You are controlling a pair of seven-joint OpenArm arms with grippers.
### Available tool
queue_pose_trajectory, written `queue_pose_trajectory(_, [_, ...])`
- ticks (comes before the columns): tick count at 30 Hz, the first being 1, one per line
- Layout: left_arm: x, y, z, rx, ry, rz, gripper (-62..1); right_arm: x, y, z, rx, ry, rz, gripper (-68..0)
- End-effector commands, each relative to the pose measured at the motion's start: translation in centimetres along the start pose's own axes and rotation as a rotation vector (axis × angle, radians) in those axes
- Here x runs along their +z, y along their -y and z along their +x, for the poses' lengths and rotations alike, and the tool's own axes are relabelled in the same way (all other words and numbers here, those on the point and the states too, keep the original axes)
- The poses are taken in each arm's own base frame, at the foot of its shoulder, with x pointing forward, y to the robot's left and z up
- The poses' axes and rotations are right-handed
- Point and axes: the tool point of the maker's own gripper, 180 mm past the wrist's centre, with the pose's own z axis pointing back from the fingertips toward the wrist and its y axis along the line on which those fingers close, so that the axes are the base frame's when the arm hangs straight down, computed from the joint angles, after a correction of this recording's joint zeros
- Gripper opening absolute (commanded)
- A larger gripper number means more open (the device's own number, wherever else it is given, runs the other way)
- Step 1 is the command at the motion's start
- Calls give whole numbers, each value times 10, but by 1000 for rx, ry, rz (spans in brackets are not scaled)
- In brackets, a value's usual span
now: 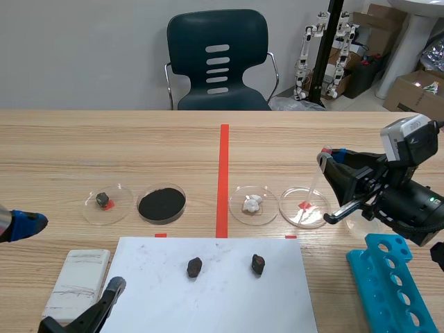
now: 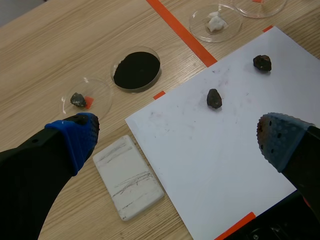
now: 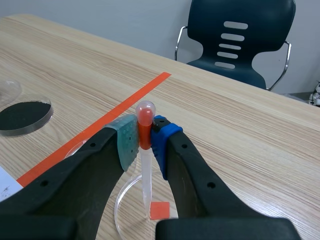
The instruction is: Draw acid from the petri dish
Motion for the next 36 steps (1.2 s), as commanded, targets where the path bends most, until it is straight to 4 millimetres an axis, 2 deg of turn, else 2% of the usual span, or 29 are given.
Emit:
queue_pose_trajectory(1, [1, 0, 4, 11, 17, 5, 14, -3, 7, 11, 19, 29, -4, -601])
queue_pose_trajectory(26, [1, 0, 4, 11, 17, 5, 14, -3, 7, 11, 22, 28, -3, -600])
queue_pose_trajectory(36, [1, 0, 4, 11, 17, 5, 14, 1, 1, 36, 91, 41, 61, -600])
